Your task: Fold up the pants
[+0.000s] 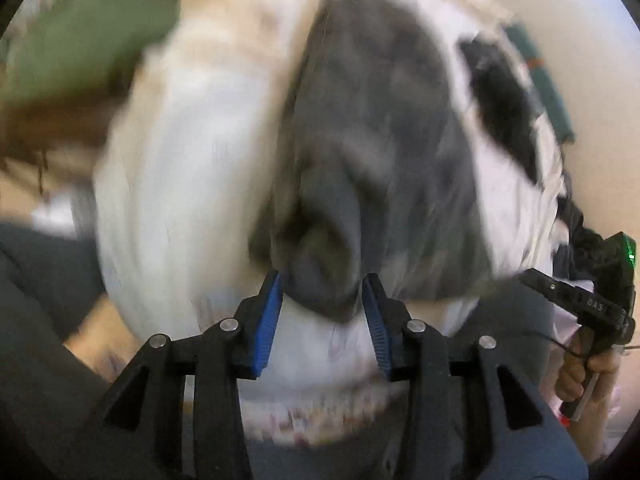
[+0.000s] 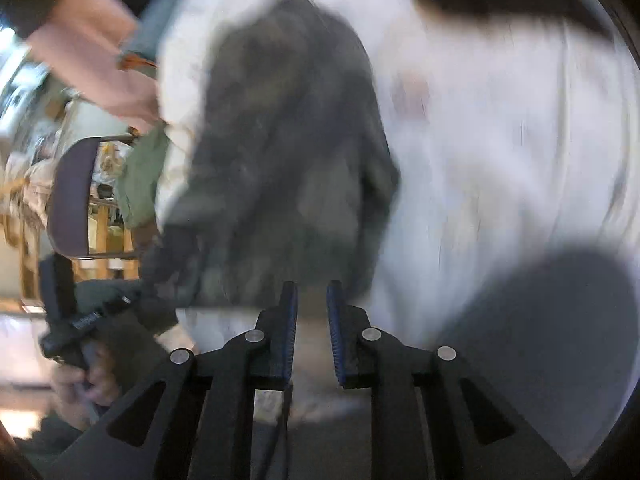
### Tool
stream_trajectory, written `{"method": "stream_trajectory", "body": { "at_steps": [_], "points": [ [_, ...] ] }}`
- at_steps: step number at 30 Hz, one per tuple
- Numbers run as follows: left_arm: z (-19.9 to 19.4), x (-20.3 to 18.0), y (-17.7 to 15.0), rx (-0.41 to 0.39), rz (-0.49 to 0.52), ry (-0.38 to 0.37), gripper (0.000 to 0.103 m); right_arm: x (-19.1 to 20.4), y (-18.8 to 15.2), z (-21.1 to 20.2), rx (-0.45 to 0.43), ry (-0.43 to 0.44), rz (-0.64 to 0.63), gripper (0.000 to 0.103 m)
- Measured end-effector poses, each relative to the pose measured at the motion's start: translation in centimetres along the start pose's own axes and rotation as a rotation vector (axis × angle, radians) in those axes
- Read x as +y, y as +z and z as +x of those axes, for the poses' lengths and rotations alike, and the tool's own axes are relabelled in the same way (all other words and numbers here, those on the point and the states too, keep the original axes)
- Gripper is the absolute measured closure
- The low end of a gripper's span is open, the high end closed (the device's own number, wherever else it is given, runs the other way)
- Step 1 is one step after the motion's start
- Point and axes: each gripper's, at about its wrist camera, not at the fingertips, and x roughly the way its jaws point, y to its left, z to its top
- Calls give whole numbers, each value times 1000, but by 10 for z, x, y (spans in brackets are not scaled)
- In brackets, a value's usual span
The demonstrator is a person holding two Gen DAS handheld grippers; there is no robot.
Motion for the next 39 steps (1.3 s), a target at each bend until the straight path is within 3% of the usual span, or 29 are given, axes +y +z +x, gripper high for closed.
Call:
{"method": "stream_trajectory", "body": {
  "at_steps": [1, 2, 3, 5, 7, 9, 11, 12, 15, 18, 21, 23, 25, 27, 32, 35, 37, 39],
  "points": [
    [-9, -12, 10, -85, 69, 2, 61, 7, 9, -9, -65, 18, -30, 85],
    [-6, -21, 22, -116, 106, 2, 50, 13, 20, -11, -114, 59, -41, 85],
    [2, -34, 33, -117, 154, -7, 46, 14, 29, -7, -140, 102, -48, 85],
    [31, -48, 49, -78, 211, -27, 45, 16, 39, 16, -132, 133, -24, 85],
    [70, -40, 47, 17, 188, 13, 45, 8, 45, 63, -56, 150, 36, 85],
    [97, -27, 40, 78, 151, 34, 45, -8, 36, 109, 53, 61, 111, 87],
    [114, -17, 27, 109, 197, 104, 45, -27, 20, 130, 104, -24, 145, 91],
    [115, -18, 24, 118, 223, 118, 45, -33, 15, 134, 111, -56, 161, 96],
    [110, -26, 17, 112, 263, 153, 45, -41, 3, 123, 117, -77, 225, 96],
    [106, -28, 17, 82, 241, 142, 45, -27, 7, 101, 104, -116, 174, 83],
    [88, -23, 24, 42, 159, 94, 45, -18, 25, 75, 46, -18, 129, 83],
    [77, -19, 29, -20, 125, 67, 45, -17, 43, 57, -26, -9, 112, 80],
    [62, -16, 35, -87, 95, 37, 43, -18, 67, 41, -103, 6, 113, 59],
    [55, -15, 43, -106, 79, 18, 43, -24, 86, 31, -171, 53, 123, 46],
    [51, -2, 102, -88, 20, -31, 43, -36, 130, 32, -322, 62, 52, 46],
    [61, 2, 148, -38, -113, -119, 43, -60, 138, 50, -332, 105, 128, 46],
    [57, -3, 167, -28, -136, -186, 42, -72, 143, 74, -301, 117, 182, 46],
    [47, -20, 178, -37, -45, -76, 38, -79, 147, 90, -275, 82, 191, 44]
  ]
}}
